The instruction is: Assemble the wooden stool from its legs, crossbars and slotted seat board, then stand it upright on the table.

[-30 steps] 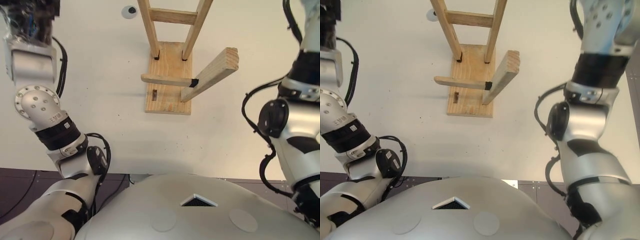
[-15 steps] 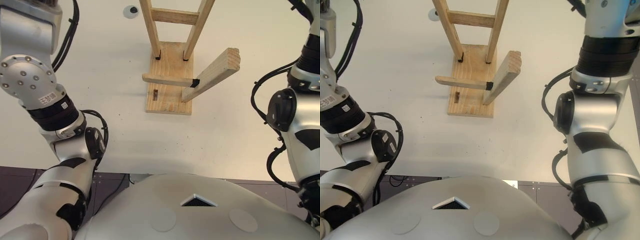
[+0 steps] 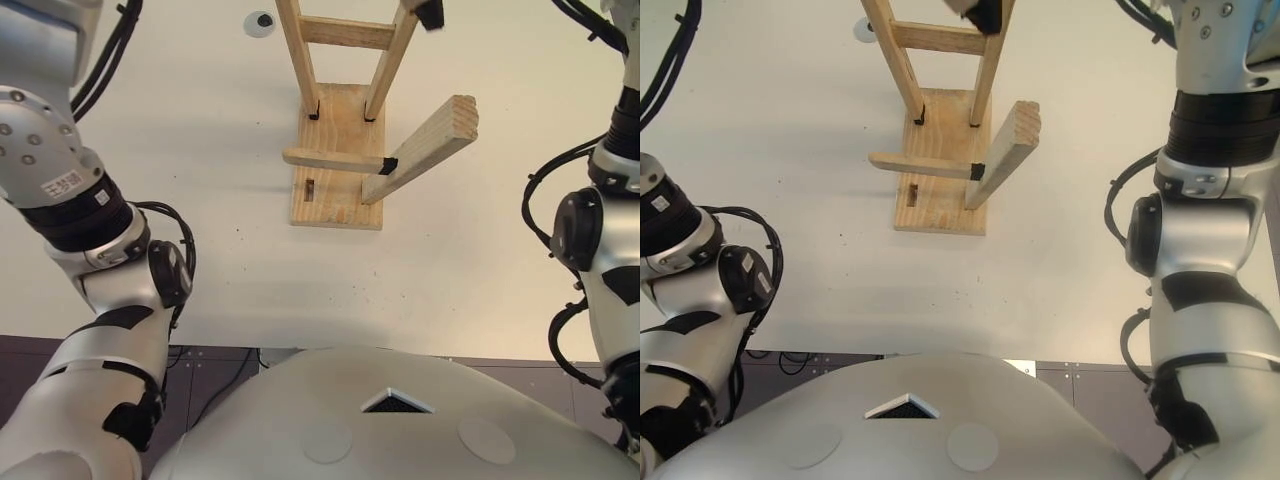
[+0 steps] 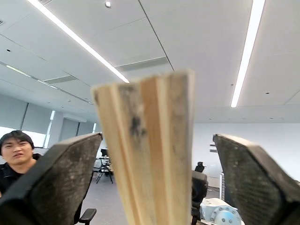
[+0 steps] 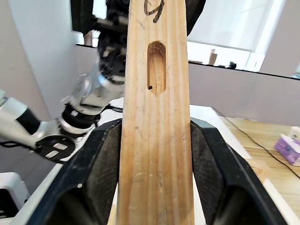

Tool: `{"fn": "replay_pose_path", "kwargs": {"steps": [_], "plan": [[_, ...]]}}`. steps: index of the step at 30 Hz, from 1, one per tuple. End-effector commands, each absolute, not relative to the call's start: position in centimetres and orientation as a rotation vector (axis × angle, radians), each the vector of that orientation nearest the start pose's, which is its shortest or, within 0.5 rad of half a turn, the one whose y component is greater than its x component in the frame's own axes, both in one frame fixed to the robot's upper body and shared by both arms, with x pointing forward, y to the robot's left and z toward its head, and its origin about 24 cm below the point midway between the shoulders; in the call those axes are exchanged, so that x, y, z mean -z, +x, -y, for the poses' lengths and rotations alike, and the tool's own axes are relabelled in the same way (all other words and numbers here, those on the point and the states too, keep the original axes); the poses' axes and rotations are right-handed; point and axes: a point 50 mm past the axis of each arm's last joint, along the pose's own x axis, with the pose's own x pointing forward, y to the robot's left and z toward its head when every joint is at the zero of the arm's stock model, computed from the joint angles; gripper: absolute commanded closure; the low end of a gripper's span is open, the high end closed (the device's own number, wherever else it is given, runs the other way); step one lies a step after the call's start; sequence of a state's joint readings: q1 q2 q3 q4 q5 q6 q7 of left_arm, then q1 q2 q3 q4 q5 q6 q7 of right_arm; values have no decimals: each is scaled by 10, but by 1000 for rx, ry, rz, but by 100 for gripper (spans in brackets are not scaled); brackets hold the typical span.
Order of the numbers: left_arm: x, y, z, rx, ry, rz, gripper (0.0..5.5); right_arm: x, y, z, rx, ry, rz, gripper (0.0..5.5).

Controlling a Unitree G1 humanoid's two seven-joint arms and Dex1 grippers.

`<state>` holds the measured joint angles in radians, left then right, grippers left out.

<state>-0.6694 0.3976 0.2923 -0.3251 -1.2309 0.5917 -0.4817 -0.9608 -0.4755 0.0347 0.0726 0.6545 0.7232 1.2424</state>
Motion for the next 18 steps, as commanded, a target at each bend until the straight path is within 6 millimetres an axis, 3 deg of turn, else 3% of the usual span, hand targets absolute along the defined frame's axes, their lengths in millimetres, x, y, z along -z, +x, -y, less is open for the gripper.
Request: {"fn": "replay_pose_path", "kwargs": {"steps": [1,14,18], "plan": [[-298,255,-162,1178,-442,580,135,-269,301,117,-1664,-12,51,346],[-297,253,-161,1225,-467,562,332,-270,302,119,-1684,56,35,346],[-293,254,-158,1248,-485,518,343,-272,302,118,-1685,83,56,346]]}}
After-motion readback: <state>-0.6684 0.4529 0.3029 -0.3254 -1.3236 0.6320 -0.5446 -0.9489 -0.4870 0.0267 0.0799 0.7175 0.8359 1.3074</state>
